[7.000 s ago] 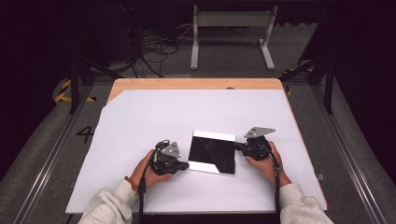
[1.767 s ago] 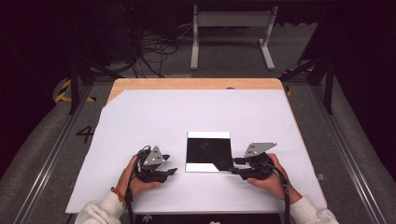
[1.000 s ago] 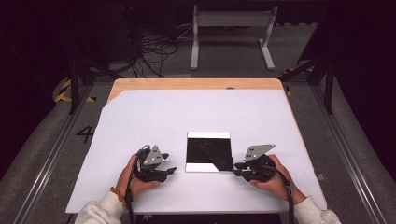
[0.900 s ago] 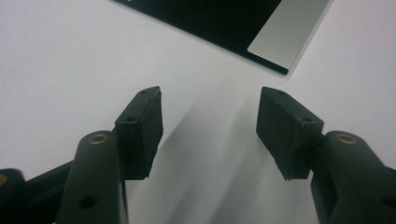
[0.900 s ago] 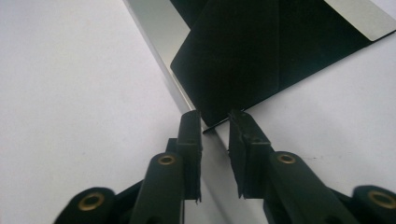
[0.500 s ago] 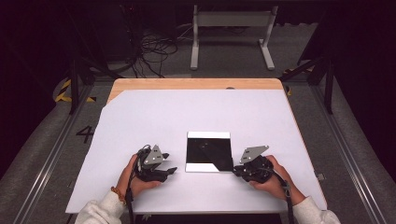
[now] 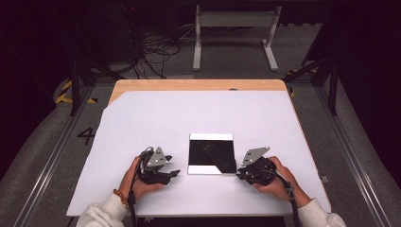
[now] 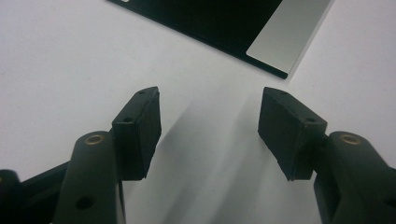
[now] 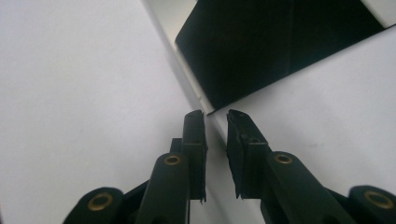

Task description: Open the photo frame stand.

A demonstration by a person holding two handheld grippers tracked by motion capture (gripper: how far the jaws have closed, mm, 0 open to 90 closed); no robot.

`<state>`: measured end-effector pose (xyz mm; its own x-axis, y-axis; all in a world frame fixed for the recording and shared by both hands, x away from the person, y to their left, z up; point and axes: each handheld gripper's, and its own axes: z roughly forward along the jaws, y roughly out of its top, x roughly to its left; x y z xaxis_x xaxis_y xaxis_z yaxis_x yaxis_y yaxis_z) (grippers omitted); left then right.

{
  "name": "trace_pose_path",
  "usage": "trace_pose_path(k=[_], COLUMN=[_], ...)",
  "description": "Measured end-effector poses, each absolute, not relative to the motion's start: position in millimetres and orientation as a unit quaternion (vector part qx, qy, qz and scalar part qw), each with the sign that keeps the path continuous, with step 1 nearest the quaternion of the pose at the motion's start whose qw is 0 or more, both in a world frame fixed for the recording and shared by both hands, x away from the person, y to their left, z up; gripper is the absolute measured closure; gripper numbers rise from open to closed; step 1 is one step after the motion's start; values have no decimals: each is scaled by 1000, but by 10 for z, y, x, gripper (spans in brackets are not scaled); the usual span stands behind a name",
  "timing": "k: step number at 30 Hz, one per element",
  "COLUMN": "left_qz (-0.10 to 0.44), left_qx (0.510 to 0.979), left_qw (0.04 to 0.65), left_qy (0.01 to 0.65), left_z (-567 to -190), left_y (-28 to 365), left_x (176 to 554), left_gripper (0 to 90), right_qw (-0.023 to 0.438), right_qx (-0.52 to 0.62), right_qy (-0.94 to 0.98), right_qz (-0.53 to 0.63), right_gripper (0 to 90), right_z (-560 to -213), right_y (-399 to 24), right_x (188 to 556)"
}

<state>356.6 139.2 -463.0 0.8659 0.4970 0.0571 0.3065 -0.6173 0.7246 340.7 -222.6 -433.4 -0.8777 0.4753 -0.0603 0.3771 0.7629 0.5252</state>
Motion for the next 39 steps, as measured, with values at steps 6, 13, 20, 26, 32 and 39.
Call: trace_pose_path(k=[6, 13, 20, 26, 32, 39], left_qz=[125, 124, 123, 120, 118, 117], left_qx=[891, 891, 886, 884, 885, 885], left_qw=[373, 375, 381, 385, 384, 384], left_qy=[225, 225, 233, 238, 237, 236], left_z=[-4638, -4642, -4641, -4633, -4634, -4635], left_y=[1383, 1382, 1388, 1404, 1405, 1399], left_x=[3573, 3576, 3576, 3580, 3580, 3580], left_gripper=[395, 395, 375, 342, 326, 327], right_qw=[88, 87, 83, 71, 79, 92], right_qx=[239, 254, 258, 267, 267, 265], right_qy=[935, 927, 920, 907, 892, 879], right_qz=[246, 261, 285, 318, 357, 385], right_gripper=[788, 808, 812, 786, 796, 801], right_z=[-4333, -4353, -4369, -4344, -4283, -4236], right_y=[-2188, -2178, -2221, -2277, -2304, -2302], right_x=[3420, 3446, 3437, 3448, 3438, 3431])
